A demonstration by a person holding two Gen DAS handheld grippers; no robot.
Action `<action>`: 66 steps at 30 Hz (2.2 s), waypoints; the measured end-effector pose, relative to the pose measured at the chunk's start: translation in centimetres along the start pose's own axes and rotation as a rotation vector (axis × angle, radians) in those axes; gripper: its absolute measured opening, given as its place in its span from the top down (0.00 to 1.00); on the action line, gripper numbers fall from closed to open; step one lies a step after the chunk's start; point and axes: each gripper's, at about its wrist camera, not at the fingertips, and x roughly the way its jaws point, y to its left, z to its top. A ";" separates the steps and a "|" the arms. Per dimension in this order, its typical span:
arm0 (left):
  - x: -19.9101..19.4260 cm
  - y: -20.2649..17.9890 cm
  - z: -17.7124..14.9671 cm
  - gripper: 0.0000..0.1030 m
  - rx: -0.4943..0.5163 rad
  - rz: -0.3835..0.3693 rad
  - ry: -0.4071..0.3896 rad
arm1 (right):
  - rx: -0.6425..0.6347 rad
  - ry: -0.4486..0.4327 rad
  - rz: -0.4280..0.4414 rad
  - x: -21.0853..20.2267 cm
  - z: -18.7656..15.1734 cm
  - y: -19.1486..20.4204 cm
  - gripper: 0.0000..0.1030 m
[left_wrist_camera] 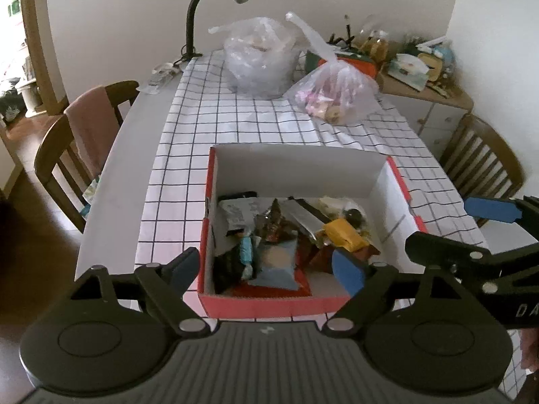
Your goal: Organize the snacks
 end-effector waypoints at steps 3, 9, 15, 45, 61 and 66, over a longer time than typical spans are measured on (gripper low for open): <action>-0.9 -0.1 -0.6 0.15 0.006 0.001 -0.016 | 0.008 -0.015 0.003 -1.1 -0.4 0.0 0.00; -2.8 -0.2 -1.9 0.00 0.005 -0.014 -0.051 | 0.020 -0.033 0.007 -2.8 -1.4 0.2 0.00; -4.3 -0.3 -3.0 0.00 0.017 -0.007 -0.078 | 0.013 -0.060 -0.002 -4.2 -2.3 0.7 0.00; -6.5 -0.7 -6.4 0.00 0.020 0.025 -0.100 | 0.049 -0.108 -0.048 -6.8 -5.4 1.0 0.00; -6.8 -0.9 -6.3 0.00 0.022 0.021 -0.109 | 0.062 -0.105 -0.054 -6.7 -5.7 0.9 0.00; -6.7 -1.0 -6.2 0.00 0.022 0.022 -0.110 | 0.073 -0.103 -0.057 -6.7 -6.0 1.1 0.00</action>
